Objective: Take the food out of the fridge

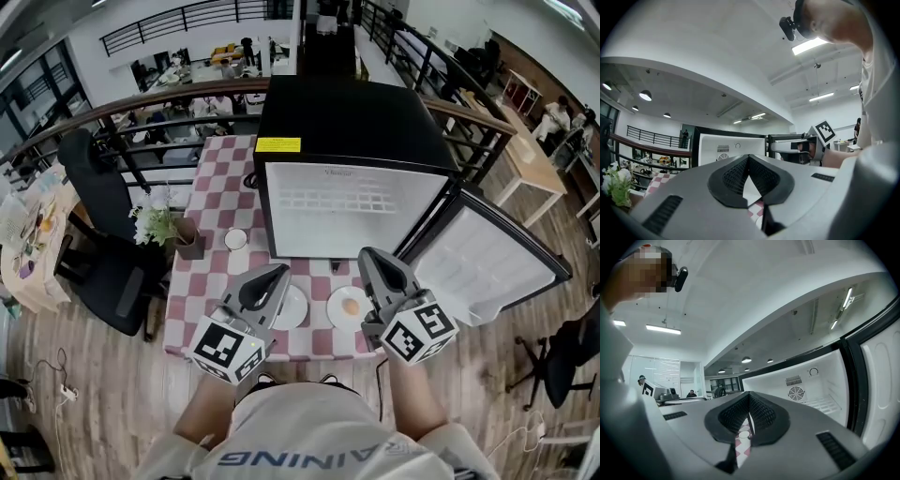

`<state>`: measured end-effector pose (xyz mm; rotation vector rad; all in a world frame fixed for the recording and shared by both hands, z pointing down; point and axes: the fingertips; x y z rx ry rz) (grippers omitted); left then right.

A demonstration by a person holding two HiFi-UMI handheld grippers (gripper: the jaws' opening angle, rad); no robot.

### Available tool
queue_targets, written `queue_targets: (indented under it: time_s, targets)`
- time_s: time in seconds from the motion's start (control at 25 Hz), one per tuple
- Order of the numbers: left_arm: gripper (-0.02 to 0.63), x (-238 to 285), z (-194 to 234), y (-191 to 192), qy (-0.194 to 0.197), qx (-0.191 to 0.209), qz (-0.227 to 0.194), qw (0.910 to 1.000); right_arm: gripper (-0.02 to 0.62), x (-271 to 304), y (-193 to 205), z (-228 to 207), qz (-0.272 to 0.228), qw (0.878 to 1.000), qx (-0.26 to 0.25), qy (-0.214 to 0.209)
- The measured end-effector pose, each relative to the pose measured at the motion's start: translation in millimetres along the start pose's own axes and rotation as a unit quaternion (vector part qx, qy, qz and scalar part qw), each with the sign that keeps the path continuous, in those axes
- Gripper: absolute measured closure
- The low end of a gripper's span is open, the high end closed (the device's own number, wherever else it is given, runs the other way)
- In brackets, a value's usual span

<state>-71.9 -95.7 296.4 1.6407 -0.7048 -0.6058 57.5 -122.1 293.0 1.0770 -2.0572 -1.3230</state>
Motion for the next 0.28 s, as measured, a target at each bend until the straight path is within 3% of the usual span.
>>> queue_targets:
  time_s: [0.28]
  targets:
    - [0.601,-0.5,3.7,1.4,-0.002,0.003,0.000,1.0000,0.574,6.0,1.5,5.8,0.002,1.000,-0.002,-0.016]
Point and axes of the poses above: the fingertips, and each gripper's own axes: x forward along the fingers, z to its left, y out of its underside, and after that the axes turned 11 degrees about x, right-handed
